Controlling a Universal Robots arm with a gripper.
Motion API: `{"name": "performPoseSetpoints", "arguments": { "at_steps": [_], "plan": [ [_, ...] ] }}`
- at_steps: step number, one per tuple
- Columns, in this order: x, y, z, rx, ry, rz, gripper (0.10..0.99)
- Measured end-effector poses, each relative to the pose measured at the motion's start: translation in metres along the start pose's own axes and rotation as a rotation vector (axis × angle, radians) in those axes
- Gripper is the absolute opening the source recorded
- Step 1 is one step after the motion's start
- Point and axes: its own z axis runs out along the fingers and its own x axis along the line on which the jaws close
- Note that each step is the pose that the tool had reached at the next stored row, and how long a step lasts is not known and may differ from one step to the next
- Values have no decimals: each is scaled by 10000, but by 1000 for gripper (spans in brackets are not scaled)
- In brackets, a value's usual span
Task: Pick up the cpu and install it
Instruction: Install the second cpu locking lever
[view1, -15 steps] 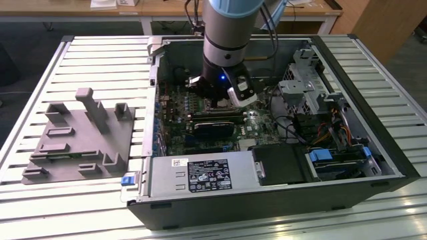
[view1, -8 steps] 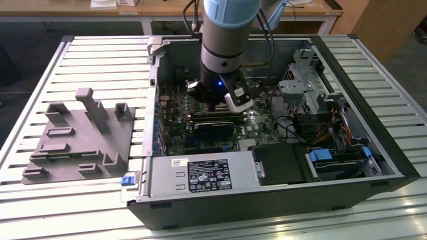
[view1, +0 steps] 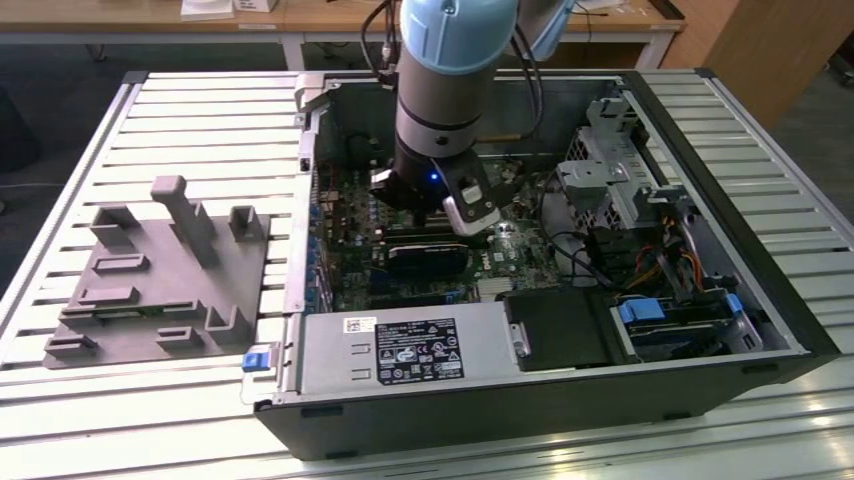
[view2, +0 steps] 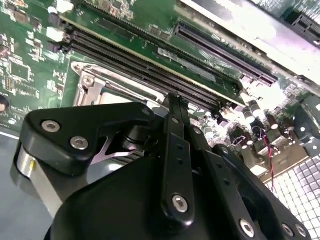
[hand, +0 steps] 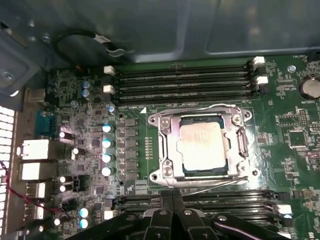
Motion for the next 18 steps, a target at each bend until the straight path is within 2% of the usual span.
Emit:
{"name": "performPoseSetpoints", "arguments": {
  "at_steps": [3, 5, 15, 16, 18],
  "plan": [
    [24, -12, 9, -274, 14, -12, 106],
    [26, -21, 24, -388, 22, -15, 106],
    [46, -79, 147, -621, 38, -22, 106],
    [50, -81, 158, -654, 40, -23, 106],
    [67, -91, 195, -795, 49, -30, 106]
  ]
}}
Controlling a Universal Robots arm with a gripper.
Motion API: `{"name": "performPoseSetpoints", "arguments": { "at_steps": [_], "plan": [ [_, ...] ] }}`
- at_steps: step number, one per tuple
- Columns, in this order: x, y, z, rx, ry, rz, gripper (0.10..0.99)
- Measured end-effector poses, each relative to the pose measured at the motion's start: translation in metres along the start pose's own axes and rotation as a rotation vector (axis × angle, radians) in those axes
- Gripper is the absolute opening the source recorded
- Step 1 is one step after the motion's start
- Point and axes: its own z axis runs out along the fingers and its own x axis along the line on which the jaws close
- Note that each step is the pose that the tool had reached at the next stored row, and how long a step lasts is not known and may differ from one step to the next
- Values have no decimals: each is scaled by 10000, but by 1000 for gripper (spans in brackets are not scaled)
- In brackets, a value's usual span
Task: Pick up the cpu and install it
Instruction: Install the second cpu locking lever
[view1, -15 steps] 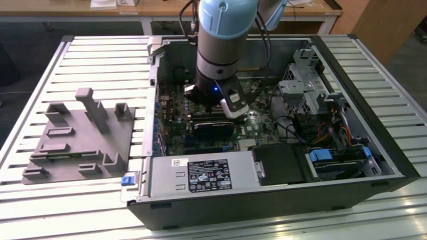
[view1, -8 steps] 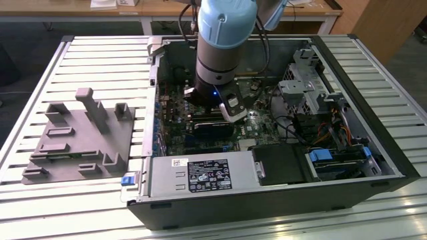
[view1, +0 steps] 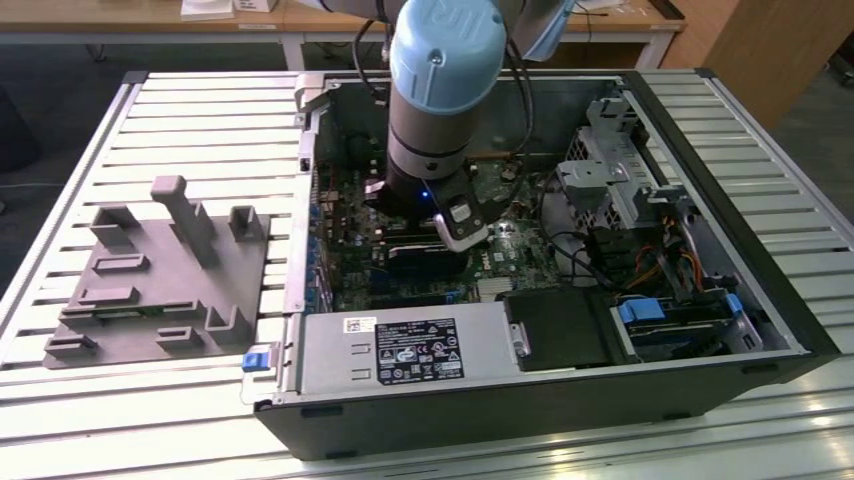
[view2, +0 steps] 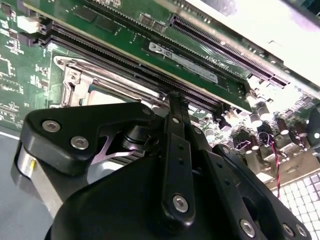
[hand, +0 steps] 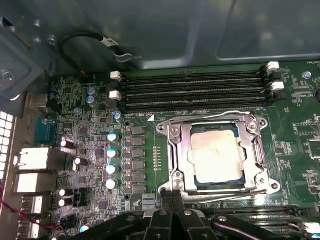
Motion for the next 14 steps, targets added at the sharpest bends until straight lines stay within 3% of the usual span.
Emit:
{"name": "performPoseSetpoints", "arguments": {
  "at_steps": [6, 14],
  "plan": [
    [10, -7, 38, -197, 10, -5, 106],
    [53, 11, 60, -210, 14, -6, 106]
  ]
}}
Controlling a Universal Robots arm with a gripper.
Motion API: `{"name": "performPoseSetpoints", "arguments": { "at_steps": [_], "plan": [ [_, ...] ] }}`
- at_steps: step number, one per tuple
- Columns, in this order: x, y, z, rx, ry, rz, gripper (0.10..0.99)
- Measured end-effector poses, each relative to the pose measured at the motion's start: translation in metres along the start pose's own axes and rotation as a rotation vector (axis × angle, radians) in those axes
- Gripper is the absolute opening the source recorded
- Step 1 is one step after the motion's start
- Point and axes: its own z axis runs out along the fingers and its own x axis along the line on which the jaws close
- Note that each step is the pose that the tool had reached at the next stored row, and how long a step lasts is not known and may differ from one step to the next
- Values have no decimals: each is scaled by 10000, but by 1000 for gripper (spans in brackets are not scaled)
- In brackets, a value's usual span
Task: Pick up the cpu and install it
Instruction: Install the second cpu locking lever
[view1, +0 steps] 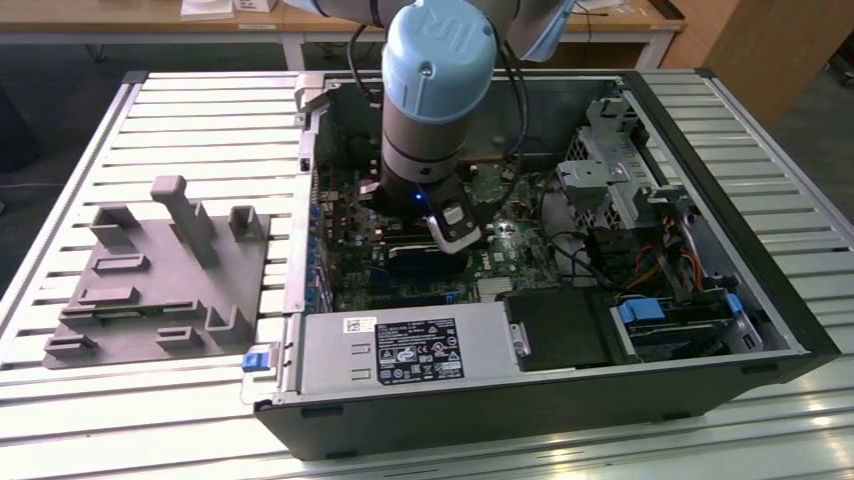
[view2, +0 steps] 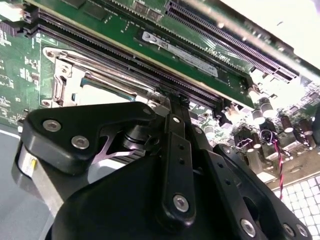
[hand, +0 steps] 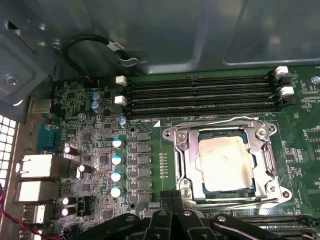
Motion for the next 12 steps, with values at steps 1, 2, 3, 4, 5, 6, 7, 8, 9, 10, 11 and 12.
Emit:
{"name": "performPoseSetpoints", "arguments": {
  "at_steps": [1, 2, 3, 4, 5, 6, 7, 8, 9, 10, 11, 12],
  "plan": [
    [1, 6, 2, -1, 0, 0, 106],
    [1, 9, 3, -1, 0, 0, 106],
    [1, 11, 2, 0, 1, -1, 106],
    [2, 15, -5, 0, 1, -1, 106],
    [3, 20, -15, -1, 1, -1, 106],
    [3, 26, -28, -11, -4, -2, 106],
    [5, 33, -51, -7, -2, -1, 106],
    [7, 41, -78, -3, -1, 0, 106],
    [9, 50, -105, -3, 0, 0, 106],
    [10, 60, -133, -3, -1, -1, 106],
    [12, 69, -161, -1, 0, 0, 106],
    [13, 77, -185, -2, 0, 0, 106]
  ]
}}
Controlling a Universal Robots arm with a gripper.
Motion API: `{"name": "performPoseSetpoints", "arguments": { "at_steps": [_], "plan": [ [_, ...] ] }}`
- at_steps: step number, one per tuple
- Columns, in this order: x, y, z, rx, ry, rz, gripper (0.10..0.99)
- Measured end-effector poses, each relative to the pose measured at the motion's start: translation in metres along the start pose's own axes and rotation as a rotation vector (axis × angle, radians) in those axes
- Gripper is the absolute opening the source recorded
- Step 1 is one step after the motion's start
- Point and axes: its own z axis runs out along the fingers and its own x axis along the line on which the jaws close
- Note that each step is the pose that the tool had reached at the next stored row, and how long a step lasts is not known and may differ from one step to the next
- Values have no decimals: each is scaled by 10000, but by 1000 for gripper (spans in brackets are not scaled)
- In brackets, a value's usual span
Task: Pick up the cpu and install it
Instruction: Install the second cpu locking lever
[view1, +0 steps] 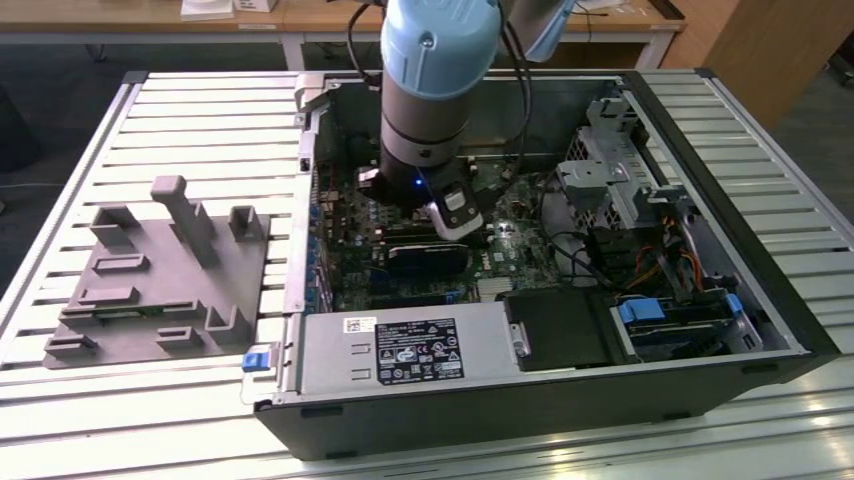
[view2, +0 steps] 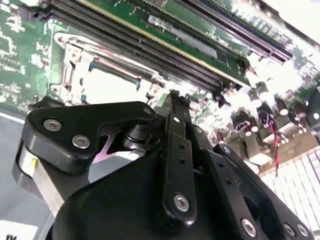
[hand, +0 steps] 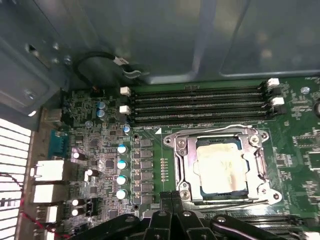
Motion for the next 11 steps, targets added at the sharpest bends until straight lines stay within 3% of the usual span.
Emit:
{"name": "performPoseSetpoints", "arguments": {
  "at_steps": [11],
  "plan": [
    [14, 80, -240, -2, 0, 0, 106]
  ]
}}
